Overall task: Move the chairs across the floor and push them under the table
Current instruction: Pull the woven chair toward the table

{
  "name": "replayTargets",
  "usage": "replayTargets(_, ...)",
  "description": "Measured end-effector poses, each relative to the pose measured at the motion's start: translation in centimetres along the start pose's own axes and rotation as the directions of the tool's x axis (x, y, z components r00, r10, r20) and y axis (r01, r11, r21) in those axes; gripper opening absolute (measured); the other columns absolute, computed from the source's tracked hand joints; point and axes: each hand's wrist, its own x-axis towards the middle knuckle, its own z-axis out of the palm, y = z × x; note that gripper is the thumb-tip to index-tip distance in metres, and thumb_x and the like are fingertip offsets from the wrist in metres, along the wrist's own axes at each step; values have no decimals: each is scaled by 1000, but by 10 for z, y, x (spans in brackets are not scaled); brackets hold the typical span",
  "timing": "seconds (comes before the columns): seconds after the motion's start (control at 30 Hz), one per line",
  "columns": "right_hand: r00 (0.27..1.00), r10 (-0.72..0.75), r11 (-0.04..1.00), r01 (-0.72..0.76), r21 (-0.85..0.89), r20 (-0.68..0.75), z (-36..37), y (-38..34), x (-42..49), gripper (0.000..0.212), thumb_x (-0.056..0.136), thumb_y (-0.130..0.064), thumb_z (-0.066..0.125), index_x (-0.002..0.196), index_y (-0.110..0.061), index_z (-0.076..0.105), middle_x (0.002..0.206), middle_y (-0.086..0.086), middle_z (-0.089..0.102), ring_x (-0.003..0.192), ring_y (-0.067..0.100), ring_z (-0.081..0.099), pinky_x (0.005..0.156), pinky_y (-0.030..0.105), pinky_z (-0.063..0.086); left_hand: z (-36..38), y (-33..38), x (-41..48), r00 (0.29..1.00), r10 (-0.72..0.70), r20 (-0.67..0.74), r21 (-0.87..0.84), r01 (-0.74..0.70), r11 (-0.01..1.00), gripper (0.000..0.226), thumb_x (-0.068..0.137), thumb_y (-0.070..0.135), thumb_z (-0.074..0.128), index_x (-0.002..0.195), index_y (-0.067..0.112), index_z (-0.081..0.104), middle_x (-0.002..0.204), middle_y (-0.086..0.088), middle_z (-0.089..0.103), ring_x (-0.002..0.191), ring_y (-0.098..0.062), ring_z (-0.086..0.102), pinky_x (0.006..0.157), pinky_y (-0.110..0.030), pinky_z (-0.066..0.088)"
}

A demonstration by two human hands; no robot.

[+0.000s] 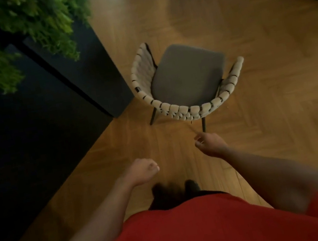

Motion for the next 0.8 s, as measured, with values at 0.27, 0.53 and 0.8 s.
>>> replayTargets(0.27, 979, 61, 998, -65, -17, -194, -37, -33, 61, 38, 99, -38, 62, 133, -21, 63, 123, 1, 69, 110, 20, 67, 89, 38, 58, -110, -4, 102, 997, 72, 26, 200, -76, 977, 36, 105, 47, 58, 138, 33, 63, 124, 10, 70, 110, -7, 65, 95, -33, 55)
replayTargets(0.53, 977, 142, 970, -169, -174, -157, -61, -68, 130, 56, 96, -44, 65, 145, -19, 54, 147, 4, 58, 134, 26, 54, 106, 45, 51, -223, -14, 232, 943, 333, -17, 477, -285, 831, 63, 104, 49, 59, 159, 24, 42, 163, -1, 43, 152, -22, 39, 114, -45, 44)
replayTargets(0.8, 980, 200, 890, -175, -420, 15, -42, -47, 208, 77, 96, -75, 52, 150, -21, 50, 150, 5, 58, 138, 26, 53, 120, 46, 35, -238, -29, 354, 929, 276, 247, 659, -370, 654, 74, 90, 73, 64, 150, 32, 53, 141, -1, 64, 130, -27, 59, 108, -45, 46)
